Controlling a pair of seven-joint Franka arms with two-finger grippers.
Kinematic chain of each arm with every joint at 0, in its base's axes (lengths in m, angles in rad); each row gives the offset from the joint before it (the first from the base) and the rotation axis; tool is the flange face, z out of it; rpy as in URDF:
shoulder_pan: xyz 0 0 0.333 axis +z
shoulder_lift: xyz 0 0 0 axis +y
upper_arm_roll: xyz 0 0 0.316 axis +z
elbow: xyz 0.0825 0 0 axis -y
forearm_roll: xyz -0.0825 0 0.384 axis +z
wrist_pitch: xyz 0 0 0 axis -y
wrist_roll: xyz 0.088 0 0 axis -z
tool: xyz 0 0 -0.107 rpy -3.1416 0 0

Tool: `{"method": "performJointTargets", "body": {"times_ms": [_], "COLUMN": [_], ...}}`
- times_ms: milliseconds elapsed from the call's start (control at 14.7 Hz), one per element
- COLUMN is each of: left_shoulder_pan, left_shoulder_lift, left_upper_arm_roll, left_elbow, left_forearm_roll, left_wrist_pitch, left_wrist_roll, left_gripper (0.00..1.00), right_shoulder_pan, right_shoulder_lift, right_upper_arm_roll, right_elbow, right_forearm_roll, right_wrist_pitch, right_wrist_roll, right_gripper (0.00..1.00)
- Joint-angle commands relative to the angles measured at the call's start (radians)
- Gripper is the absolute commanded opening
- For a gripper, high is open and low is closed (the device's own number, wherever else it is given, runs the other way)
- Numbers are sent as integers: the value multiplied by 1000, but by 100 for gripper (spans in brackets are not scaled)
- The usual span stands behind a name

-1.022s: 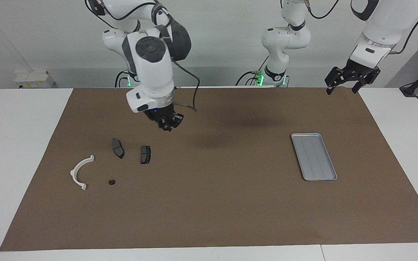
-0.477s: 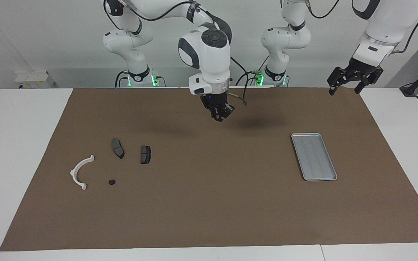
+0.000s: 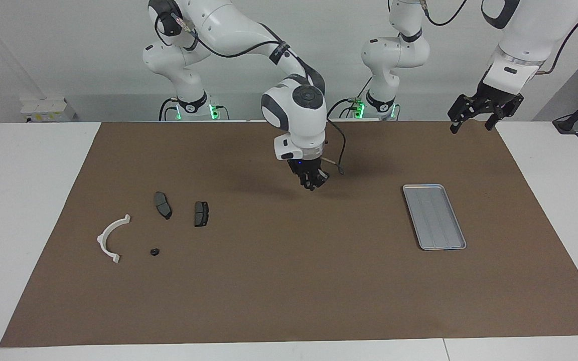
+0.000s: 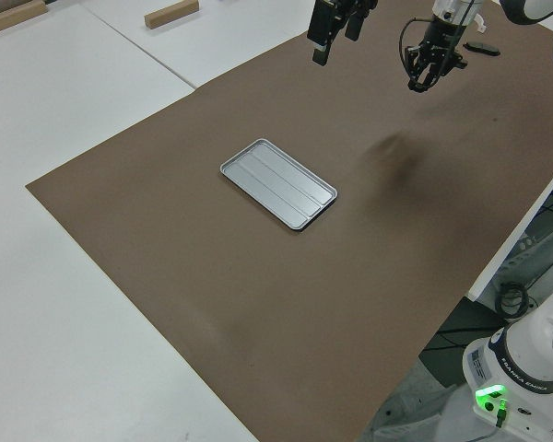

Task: Pick bearing gear from pile to tray
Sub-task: 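Carry the dark ring to the table center with the right gripper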

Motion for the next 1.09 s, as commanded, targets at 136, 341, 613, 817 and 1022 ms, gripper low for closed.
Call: {"method": "performJointTargets", "body": {"times_ms": [136,341,613,817,1022], "left_shoulder_pan": [-16,-16,-17,-17,-42], "left_shoulder_lift": [-94,-95,-94,-95,-86], "left_upper_arm_roll": [5,3,3,3,0], "left_elbow": [-187,-195,-194,-210,-214], "left_forearm_roll": [1,1,1,1,1], "left_wrist_pitch": [163,168,180,179,194], "left_wrist_roll": [-24,-26,-32,-36,-91], "left_gripper": [99,99,99,99,99], "right_shoulder_pan": [11,5,-3,-7,-9], "right_shoulder_lift": [68,88,87,87,82], "right_upper_arm_roll": [-2,-2,-2,-4,-7], "right_elbow": [-1,-4,-30,-29,-18], "right_forearm_roll": [-53,-56,-56,-56,-55], "right_wrist_pitch": [81,109,136,133,103], "right_wrist_roll": [45,45,45,45,46], "right_gripper": [0,0,0,30,100]}}
